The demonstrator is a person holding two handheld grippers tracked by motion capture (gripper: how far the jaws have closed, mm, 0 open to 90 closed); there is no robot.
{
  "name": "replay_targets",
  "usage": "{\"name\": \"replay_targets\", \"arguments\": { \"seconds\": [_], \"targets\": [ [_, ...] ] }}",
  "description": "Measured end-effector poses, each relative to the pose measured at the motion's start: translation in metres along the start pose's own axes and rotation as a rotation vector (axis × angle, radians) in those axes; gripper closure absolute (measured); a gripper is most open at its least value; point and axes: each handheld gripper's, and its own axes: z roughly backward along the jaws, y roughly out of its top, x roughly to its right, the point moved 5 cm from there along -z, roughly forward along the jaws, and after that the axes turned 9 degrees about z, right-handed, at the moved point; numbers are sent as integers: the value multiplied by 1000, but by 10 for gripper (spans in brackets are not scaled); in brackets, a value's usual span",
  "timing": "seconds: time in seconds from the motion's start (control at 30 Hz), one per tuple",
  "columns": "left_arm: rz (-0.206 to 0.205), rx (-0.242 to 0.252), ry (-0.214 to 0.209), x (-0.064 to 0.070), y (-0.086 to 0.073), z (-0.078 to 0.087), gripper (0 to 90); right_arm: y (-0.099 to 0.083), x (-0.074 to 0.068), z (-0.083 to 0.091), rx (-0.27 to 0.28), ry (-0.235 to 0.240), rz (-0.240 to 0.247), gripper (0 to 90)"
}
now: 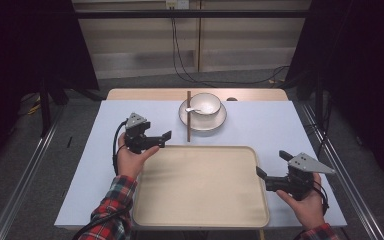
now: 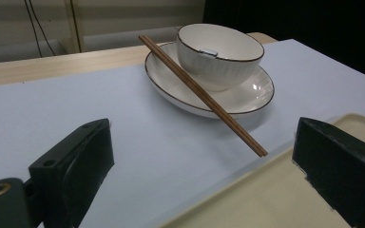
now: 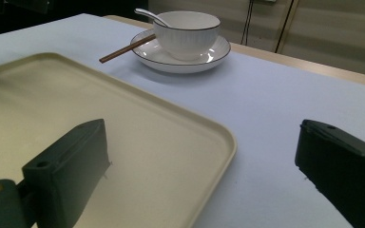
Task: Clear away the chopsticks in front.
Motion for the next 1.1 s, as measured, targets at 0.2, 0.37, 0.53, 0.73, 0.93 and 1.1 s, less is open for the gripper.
{"name": "replay_targets", "arguments": {
  "seconds": [0.2, 0.37, 0.53, 0.73, 0.93, 1.1],
  "targets": [
    [-12, -7, 4, 2, 6, -14, 77, -3, 3, 5, 2, -5, -4, 35],
    [-26, -20, 8, 5, 10, -27, 93, -4, 5, 10, 5, -14, -5, 36],
    [-28, -28, 4, 10, 14, -40, 119, -4, 2, 13, 3, -23, 15, 35],
    [-35, -46, 1, 15, 16, -53, 177, -5, 3, 14, 9, -20, 12, 35],
    [-41, -46, 21, 21, 24, -67, 261, -3, 1, 15, 8, -15, 22, 38],
    [-38, -67, 50, 23, 27, -75, 330, -3, 0, 14, 7, -13, 22, 42]
  ]
}}
